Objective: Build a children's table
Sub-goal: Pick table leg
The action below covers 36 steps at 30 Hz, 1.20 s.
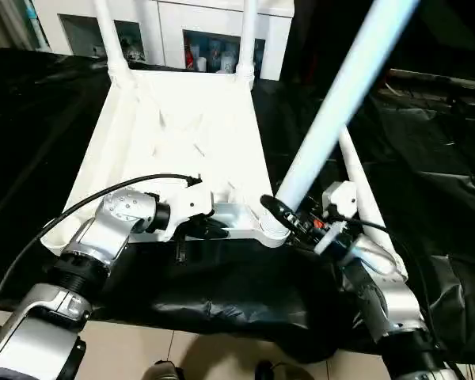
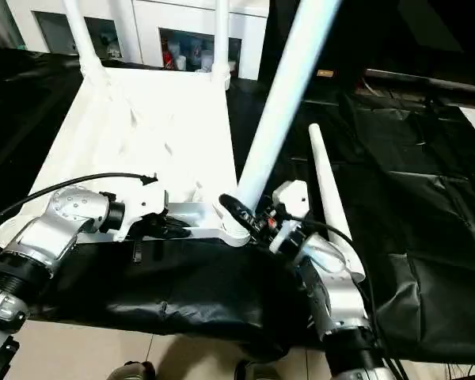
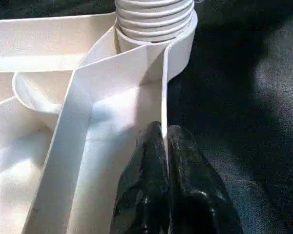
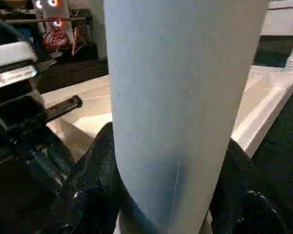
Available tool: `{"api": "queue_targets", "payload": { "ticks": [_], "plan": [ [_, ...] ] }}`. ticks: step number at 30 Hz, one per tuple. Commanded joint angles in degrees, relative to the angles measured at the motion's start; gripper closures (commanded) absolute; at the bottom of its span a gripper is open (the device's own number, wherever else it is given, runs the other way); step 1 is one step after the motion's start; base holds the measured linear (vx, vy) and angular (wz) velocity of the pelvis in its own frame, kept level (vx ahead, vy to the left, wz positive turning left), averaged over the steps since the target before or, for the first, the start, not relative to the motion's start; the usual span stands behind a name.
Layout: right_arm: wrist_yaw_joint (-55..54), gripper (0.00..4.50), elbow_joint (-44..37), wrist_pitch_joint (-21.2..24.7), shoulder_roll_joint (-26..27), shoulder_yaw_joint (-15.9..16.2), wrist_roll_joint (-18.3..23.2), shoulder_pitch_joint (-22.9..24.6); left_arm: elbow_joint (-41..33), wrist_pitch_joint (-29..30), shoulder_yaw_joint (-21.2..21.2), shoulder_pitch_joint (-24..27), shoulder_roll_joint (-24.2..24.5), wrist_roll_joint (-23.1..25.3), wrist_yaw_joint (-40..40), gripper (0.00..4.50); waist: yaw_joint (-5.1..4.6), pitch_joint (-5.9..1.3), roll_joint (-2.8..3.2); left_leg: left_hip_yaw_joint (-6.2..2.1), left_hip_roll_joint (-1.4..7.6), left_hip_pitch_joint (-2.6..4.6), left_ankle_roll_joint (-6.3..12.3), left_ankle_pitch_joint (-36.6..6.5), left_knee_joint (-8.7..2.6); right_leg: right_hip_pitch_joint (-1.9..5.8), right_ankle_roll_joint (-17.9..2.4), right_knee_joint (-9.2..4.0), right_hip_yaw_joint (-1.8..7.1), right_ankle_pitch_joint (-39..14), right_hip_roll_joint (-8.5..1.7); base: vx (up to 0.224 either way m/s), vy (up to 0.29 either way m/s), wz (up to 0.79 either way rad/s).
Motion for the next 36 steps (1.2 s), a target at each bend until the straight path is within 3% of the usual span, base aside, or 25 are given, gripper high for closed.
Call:
{"api": "queue_targets", "payload": {
  "ticks": [1, 6, 11, 13, 16, 18, 20, 22, 24, 26, 28, 29, 30, 32, 35, 36],
  "plan": [
    [0.4, 2.64, 4.0, 2.2, -1.4, 1.2, -3.2, 3.2, 0.0, 0.3, 1.2, 0.5, -0.6, -0.8, 2.0, 4.50, -0.44, -1.99, 0.42, -0.19, 0.77, 1.04, 0.68, -24.5, -4.64, 1.37, -5.1, -5.55, 1.47, -32.5, -2.97, 0.000, 0.000, 0.00],
    [0.8, 2.64, 4.2, 2.7, -2.0, 1.3, -3.0, 3.4, -0.1, 0.5, 1.3, 0.3, -0.8, -0.8, 1.5, 4.50, -0.51, -1.63, 0.58, -0.19, 0.81, 1.14, 0.71, -25.9, -4.83, 1.15, -5.2, -5.87, 1.48, -33.8, -2.98, 0.000, 0.000, 0.00],
    [1.7, 2.64, 4.6, 7.2, -2.5, 1.2, -1.6, 2.3, -0.5, 0.6, 1.3, 0.6, -0.4, -0.7, 0.7, 4.50, -0.64, -1.56, 0.65, -0.42, 0.85, 1.25, 0.38, -27.3, -4.93, 0.85, -4.2, -6.37, 1.45, -37.5, -3.22, 0.000, 0.000, 0.00],
    [3.8, 2.64, 5.2, 11.5, -3.6, 2.2, -1.0, 1.1, -1.1, 0.8, 1.1, 0.9, 0.0, -1.0, -0.3, 4.50, -0.83, -1.58, 0.36, -0.55, 0.77, 0.99, 0.43, -27.1, -5.04, 1.23, -4.2, -6.23, 1.33, -37.5, -3.09, 0.000, 0.000, 0.00],
    [5.8, 2.64, 6.1, 14.0, -4.7, 3.3, -1.0, 0.0, -1.8, 1.0, 1.0, 1.4, 0.4, -1.2, -0.9, 4.50, -0.87, -1.77, 0.33, -0.50, 0.87, 1.19, 0.41, -27.3, -4.91, 0.98, -4.1, -6.37, 1.40, -38.2, -3.27, 0.000, 0.000, 0.00],
    [6.9, 2.64, 6.7, 14.5, -5.2, 4.2, -1.4, -0.7, -2.2, 1.3, 1.0, 1.7, 0.7, -1.3, -1.3, 4.50, -0.94, -1.85, 0.39, -0.53, 0.90, 1.00, 0.32, -26.5, -4.96, 1.13, -4.3, -6.26, 1.41, -37.6, -3.31, 0.000, 0.000, 0.00],
    [7.9, 2.64, 7.0, 15.2, -5.7, 5.1, -2.0, -1.4, -2.9, 1.6, 0.9, 2.0, 1.2, -1.5, -2.0, 4.50, -0.82, -2.29, 1.00, -0.43, 1.00, 1.19, 0.18, -26.1, -4.87, 1.21, -5.0, -6.04, 1.50, -35.4, -3.30, 0.000, 0.000, 0.00],
    [9.3, 2.64, 7.5, 15.8, -6.2, 6.4, -2.9, -2.3, -3.5, 1.9, 0.8, 2.3, 1.8, -1.7, -3.2, 4.50, -0.93, -2.29, 0.76, -0.35, 1.05, 1.02, 0.10, -25.5, -4.97, 1.29, -5.7, -5.85, 1.49, -33.1, -3.10, 0.000, 0.000, 0.00],
    [11.1, 2.64, 8.0, 15.6, -6.9, 7.8, -4.1, -3.2, -3.5, 1.7, 0.6, 2.2, 2.2, -1.5, -3.9, 4.50, -0.86, -2.84, 1.30, -0.21, 1.03, 1.11, -0.06, -24.5, -4.85, 1.72, -7.2, -5.32, 1.46, -28.8, -2.92, 0.000, 0.000, 0.00],
    [12.8, 2.64, 8.7, 15.1, -7.6, 8.9, -5.1, -4.0, -3.0, 1.5, 0.4, 1.8, 2.2, -1.4, -4.3, 4.50, -1.05, -2.86, 0.89, 0.02, 0.92, 0.80, 0.19, -23.2, -4.73, 1.97, -8.1, -5.03, 1.46, -26.0, -2.75, 0.000, 0.000, 0.00],
    [13.6, 2.64, 9.3, 15.0, -7.9, 9.4, -5.7, -4.6, -2.8, 1.4, 0.3, 1.6, 1.9, -1.2, -4.3, 4.50, -0.99, -3.01, 1.12, 0.15, 0.98, 0.87, 0.45, -22.0, -4.62, 2.03, -8.6, -4.90, 1.59, -24.4, -2.81, 0.000, 0.000, 0.00],
    [13.9, 2.64, 9.8, 15.1, -8.0, 9.5, -5.9, -5.1, -2.6, 1.4, 0.3, 1.5, 1.8, -1.1, -4.3, 4.50, -0.98, -3.17, 0.75, 0.22, 1.01, 0.84, 0.84, -20.8, -4.57, 2.15, -9.1, -4.66, 1.59, -23.3, -2.79, 0.000, 0.000, 0.00],
    [14.0, 2.64, 10.1, 14.7, -8.1, 9.7, -6.3, -5.6, -2.8, 1.4, 0.4, 1.5, 1.7, -1.1, -4.2, 4.50, -1.05, -3.14, 0.81, 0.25, 1.05, 0.86, 0.81, -20.8, -4.59, 2.10, -9.2, -4.70, 1.57, -23.1, -2.76, 0.000, 0.000, 0.00],
    [14.4, 2.64, 10.3, 14.8, -8.2, 9.9, -6.2, -6.0, -3.4, 1.7, 0.4, 1.6, 1.8, -1.2, -4.1, 4.50, -1.14, -3.27, 0.35, 0.28, 1.09, 0.99, 0.81, -21.1, -4.52, 2.08, -9.4, -4.59, 1.51, -23.3, -2.74, 0.000, 0.000, 0.00],
    [14.8, 2.64, 10.6, 14.6, -8.3, 10.2, -6.4, -6.6, -3.8, 1.9, 0.5, 1.7, 1.8, -1.3, -4.1, 4.50, -1.18, -3.20, 0.56, 0.30, 1.10, 1.15, 0.55, -22.2, -4.55, 1.94, -9.1, -4.77, 1.57, -24.3, -2.77, 0.000, 0.000, 0.00],
    [15.6, 2.64, 11.7, 14.8, -8.2, 10.9, -7.0, -7.9, -4.8, 2.6, 0.4, 2.3, 2.2, -1.5, -4.2, 4.50, -1.21, -3.20, 0.24, 0.20, 1.04, 1.10, 0.43, -23.0, -4.56, 1.98, -8.4, -4.87, 1.53, -26.2, -2.85, 0.000, 0.000, 0.00]
  ]
}}
